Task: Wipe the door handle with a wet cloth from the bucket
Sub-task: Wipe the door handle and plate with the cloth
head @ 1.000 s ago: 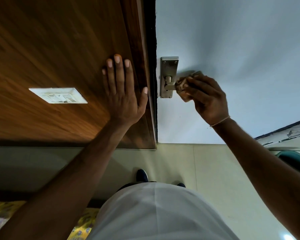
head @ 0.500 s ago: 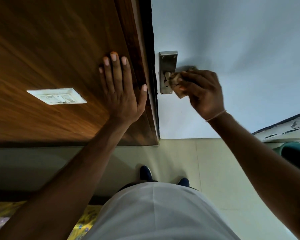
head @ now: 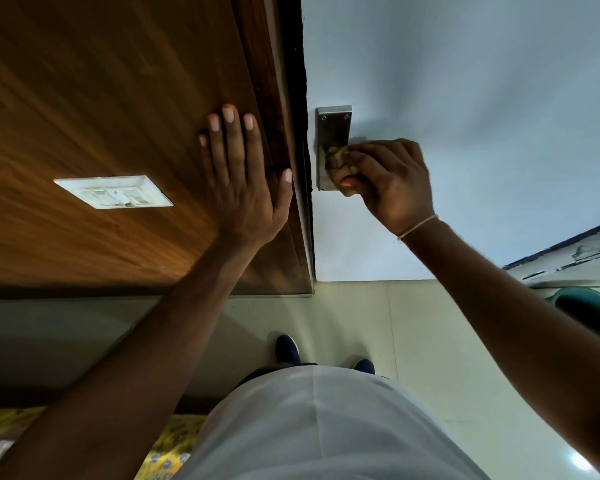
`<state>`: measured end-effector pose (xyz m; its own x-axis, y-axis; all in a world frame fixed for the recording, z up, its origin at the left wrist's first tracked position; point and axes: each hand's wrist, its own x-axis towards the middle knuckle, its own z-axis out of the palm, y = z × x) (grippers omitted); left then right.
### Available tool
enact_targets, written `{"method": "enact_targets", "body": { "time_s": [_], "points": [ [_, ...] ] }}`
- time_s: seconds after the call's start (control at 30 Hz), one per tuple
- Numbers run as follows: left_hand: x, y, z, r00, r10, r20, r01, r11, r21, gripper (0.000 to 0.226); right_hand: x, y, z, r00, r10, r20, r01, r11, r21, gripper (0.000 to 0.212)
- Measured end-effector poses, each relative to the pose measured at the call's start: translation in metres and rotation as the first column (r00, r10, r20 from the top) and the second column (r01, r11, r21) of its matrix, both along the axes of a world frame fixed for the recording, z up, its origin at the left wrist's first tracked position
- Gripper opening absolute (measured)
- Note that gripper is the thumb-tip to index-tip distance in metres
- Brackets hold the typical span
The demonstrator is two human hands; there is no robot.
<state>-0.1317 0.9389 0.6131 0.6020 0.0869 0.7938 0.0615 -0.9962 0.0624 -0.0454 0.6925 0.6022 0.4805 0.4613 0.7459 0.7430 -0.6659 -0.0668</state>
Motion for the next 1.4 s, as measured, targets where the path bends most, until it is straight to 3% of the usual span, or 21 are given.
{"method": "enact_targets", "body": {
  "time_s": [0.13, 0.33, 0.47, 0.77, 0.97, 1.2, 1.27, 1.4],
  "points": [
    [0.0, 0.0, 0.0, 1.0, -0.001, 0.013, 0.001, 1.0, -0.011, 0.08, 0.003, -0.015, -0.002, 0.995, -0.08, -0.059, 0.08, 0.997, 0.005, 0.023],
    [0.001, 0.001, -0.001, 1.0, 0.006, 0.017, -0.006, 1.0, -0.001, 0.082, -0.007, 0.041, 0.005, 0.988, -0.121, -0.096, 0.122, 0.993, -0.003, 0.023],
    [0.004, -0.001, -0.003, 0.999, 0.021, 0.024, -0.021, 1.0, 0.007, 0.083, -0.011, 0.043, 0.005, 0.979, -0.196, -0.048, 0.194, 0.98, -0.053, 0.022],
    [0.002, -0.003, 0.0, 0.999, 0.029, 0.013, -0.029, 1.0, 0.003, 0.086, 0.001, 0.024, 0.007, 0.981, -0.189, -0.043, 0.167, 0.936, -0.31, 0.031],
    [-0.003, -0.002, 0.004, 1.0, 0.016, -0.01, -0.016, 1.0, 0.009, 0.083, 0.013, 0.004, 0.015, 0.991, -0.129, -0.036, 0.106, 0.918, -0.382, 0.032],
    [-0.004, -0.005, 0.006, 1.0, 0.012, -0.006, -0.012, 1.0, -0.002, 0.083, 0.02, -0.043, 0.019, 0.972, -0.098, -0.214, 0.037, 0.962, -0.272, 0.02],
    [-0.004, -0.006, 0.005, 1.0, 0.01, -0.003, -0.01, 1.0, -0.006, 0.083, 0.02, -0.05, 0.017, 0.942, -0.108, -0.319, 0.038, 0.975, -0.22, 0.026],
    [-0.002, -0.008, 0.004, 1.0, 0.026, 0.006, -0.026, 1.0, -0.015, 0.083, 0.008, -0.05, 0.013, 0.819, -0.066, -0.569, 0.12, 0.991, 0.058, 0.035]
  ]
}}
